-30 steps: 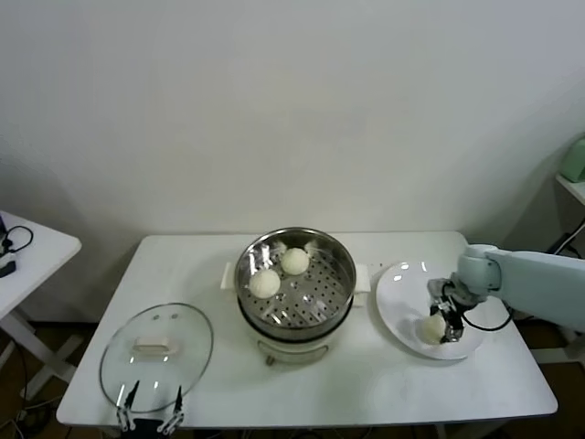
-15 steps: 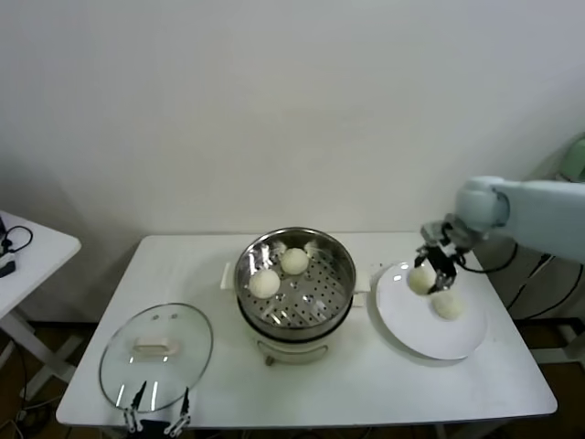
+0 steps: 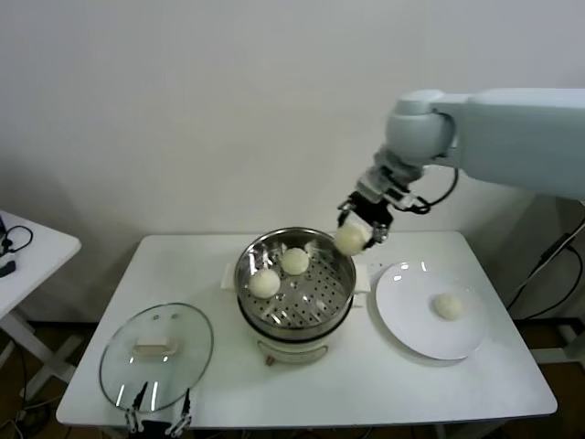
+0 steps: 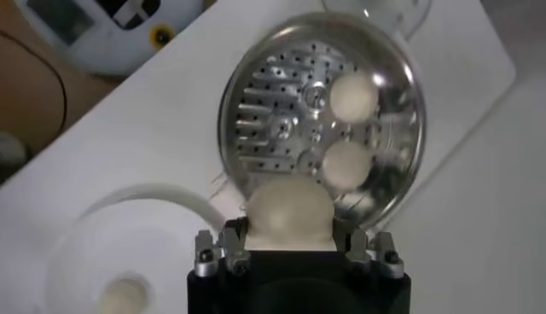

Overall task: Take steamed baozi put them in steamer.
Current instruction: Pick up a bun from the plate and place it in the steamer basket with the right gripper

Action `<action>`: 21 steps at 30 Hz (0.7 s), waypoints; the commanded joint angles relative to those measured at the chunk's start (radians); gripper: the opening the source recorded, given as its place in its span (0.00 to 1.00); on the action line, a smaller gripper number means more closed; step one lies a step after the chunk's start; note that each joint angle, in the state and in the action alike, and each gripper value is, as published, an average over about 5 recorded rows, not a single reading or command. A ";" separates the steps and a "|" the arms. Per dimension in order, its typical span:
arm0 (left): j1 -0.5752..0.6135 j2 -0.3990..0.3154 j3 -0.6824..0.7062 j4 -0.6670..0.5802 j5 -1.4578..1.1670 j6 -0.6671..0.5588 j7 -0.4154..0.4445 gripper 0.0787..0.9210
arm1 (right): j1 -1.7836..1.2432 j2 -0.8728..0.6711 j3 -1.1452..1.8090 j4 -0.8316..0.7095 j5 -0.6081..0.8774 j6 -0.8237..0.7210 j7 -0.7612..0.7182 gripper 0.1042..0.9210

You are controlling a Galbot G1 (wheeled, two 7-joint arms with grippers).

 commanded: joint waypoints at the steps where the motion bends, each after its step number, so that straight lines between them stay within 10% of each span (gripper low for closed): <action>1: -0.011 -0.002 0.003 0.011 -0.004 -0.002 0.000 0.88 | -0.155 0.243 0.114 0.043 -0.205 0.093 0.035 0.67; 21: -0.035 -0.004 -0.024 0.032 -0.019 -0.001 0.002 0.88 | -0.407 0.328 0.059 -0.132 -0.356 0.134 0.029 0.67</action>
